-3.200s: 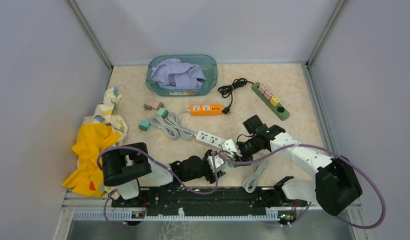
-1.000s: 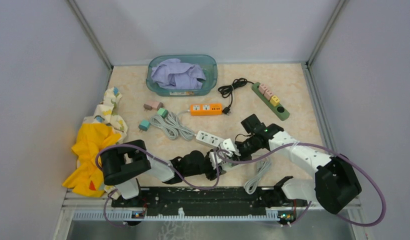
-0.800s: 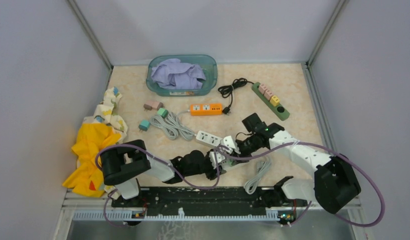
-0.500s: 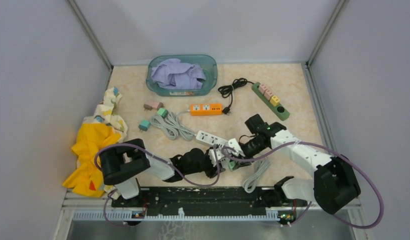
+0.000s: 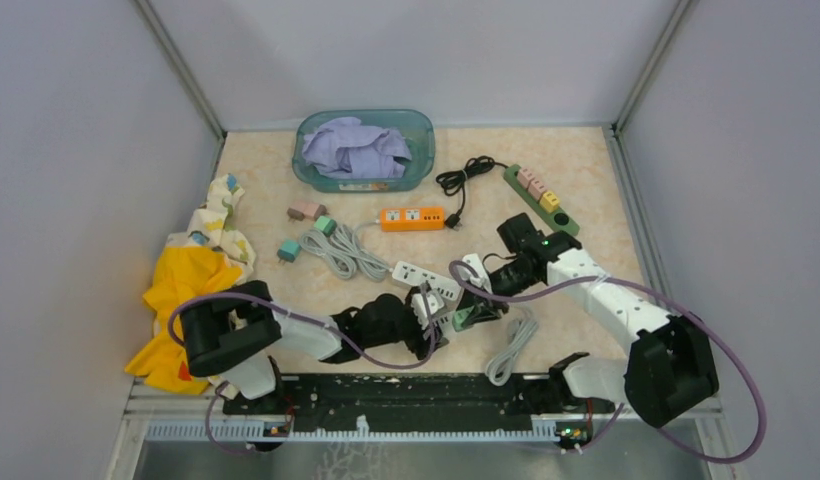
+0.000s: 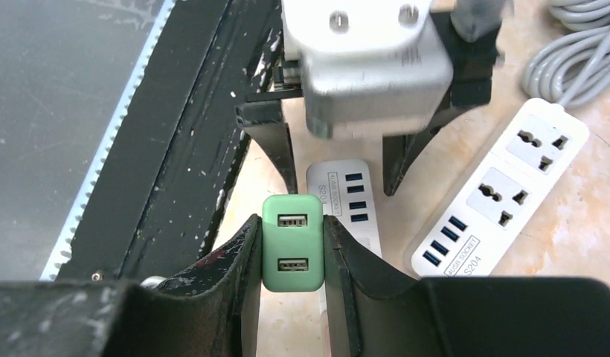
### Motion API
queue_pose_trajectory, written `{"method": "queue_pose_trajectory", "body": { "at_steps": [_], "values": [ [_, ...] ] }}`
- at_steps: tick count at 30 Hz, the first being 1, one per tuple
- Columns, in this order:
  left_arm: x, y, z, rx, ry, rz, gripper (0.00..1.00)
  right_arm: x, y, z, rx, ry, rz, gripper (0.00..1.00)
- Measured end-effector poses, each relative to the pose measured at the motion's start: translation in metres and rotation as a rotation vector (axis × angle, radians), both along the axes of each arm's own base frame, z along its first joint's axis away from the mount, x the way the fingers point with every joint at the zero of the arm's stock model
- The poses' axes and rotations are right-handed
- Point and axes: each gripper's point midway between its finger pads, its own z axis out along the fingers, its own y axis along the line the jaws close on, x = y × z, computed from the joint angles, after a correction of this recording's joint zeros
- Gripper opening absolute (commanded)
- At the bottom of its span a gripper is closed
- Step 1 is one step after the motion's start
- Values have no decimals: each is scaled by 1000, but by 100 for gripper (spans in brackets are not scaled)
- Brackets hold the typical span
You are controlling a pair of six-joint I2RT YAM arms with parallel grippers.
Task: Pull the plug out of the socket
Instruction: Remove the plug from the socket, then place the plug at the center of the board.
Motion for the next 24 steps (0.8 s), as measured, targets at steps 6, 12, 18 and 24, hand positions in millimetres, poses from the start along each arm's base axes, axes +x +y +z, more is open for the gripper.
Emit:
{"method": "queue_pose_trajectory", "body": {
  "at_steps": [6,12,18,24],
  "values": [
    [0,6,44,-107,-10,29,100,9,-4,15,31,72,-83,0],
    [-2,15,104,-255,-42,51,100,24,-5,40,117,215,-222,0],
    [7,30,147,-347,25,135,100,63,-8,73,277,460,-460,0],
    [27,33,177,-398,131,264,100,70,-10,53,269,765,-735,0]
  ]
}}
